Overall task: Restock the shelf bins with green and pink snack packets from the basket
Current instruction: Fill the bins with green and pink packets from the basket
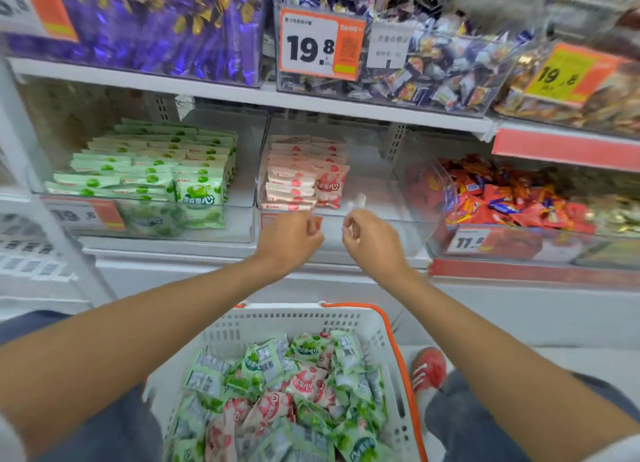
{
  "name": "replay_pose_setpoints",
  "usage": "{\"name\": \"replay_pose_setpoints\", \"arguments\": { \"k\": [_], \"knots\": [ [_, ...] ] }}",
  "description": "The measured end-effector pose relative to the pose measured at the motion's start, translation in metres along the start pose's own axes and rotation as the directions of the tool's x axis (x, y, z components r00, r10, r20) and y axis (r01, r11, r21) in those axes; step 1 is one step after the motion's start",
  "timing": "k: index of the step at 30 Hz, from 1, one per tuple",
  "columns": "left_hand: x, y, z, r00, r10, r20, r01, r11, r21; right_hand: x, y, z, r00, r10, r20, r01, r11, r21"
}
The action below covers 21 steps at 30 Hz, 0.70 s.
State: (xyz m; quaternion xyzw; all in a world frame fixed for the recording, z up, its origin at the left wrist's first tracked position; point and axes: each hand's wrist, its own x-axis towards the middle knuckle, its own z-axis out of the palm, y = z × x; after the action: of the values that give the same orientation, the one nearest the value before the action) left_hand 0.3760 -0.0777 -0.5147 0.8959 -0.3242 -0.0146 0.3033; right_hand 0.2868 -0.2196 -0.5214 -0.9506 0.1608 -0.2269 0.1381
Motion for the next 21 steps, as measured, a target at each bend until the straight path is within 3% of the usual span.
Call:
{"name": "replay_pose_setpoints", "arguments": {
  "k": [3, 5, 8, 13, 16, 18, 21],
  "knots": [
    [-0.037, -0.05, 0.023, 0.939, -0.198, 0.282, 0.177, 0.979, 0.097, -0.048, 0.006, 0.042, 0.938, 0.061, 0.342, -0.09, 0.993, 0.069],
    [-0.059, -0.086, 0.04, 0.877, -0.265, 0.4, 0.214, 0.962, 0.169, -0.079, 0.018, 0.076, 0.822, 0.119, 0.557, -0.158, 0.987, 0.023],
    [-0.085, -0.125, 0.054, 0.828, -0.319, 0.46, 0.208, 0.938, 0.277, -0.116, 0.035, 0.122, 0.624, 0.239, 0.744, -0.244, 0.964, -0.105],
    [-0.098, -0.158, 0.071, 0.762, -0.335, 0.554, 0.175, 0.93, 0.322, -0.14, 0.035, 0.188, 0.405, 0.37, 0.836, -0.409, 0.891, -0.196],
    [-0.103, -0.175, 0.077, 0.743, -0.349, 0.572, 0.196, 0.93, 0.312, -0.147, 0.036, 0.221, 0.304, 0.354, 0.885, -0.414, 0.885, -0.212],
    [-0.107, -0.186, 0.078, 0.738, -0.369, 0.565, 0.22, 0.923, 0.315, -0.149, 0.037, 0.232, 0.295, 0.311, 0.904, -0.329, 0.921, -0.209],
    [-0.113, -0.197, 0.078, 0.728, -0.39, 0.564, 0.255, 0.917, 0.306, -0.153, 0.041, 0.247, 0.308, 0.326, 0.894, -0.332, 0.917, -0.22]
  ]
}}
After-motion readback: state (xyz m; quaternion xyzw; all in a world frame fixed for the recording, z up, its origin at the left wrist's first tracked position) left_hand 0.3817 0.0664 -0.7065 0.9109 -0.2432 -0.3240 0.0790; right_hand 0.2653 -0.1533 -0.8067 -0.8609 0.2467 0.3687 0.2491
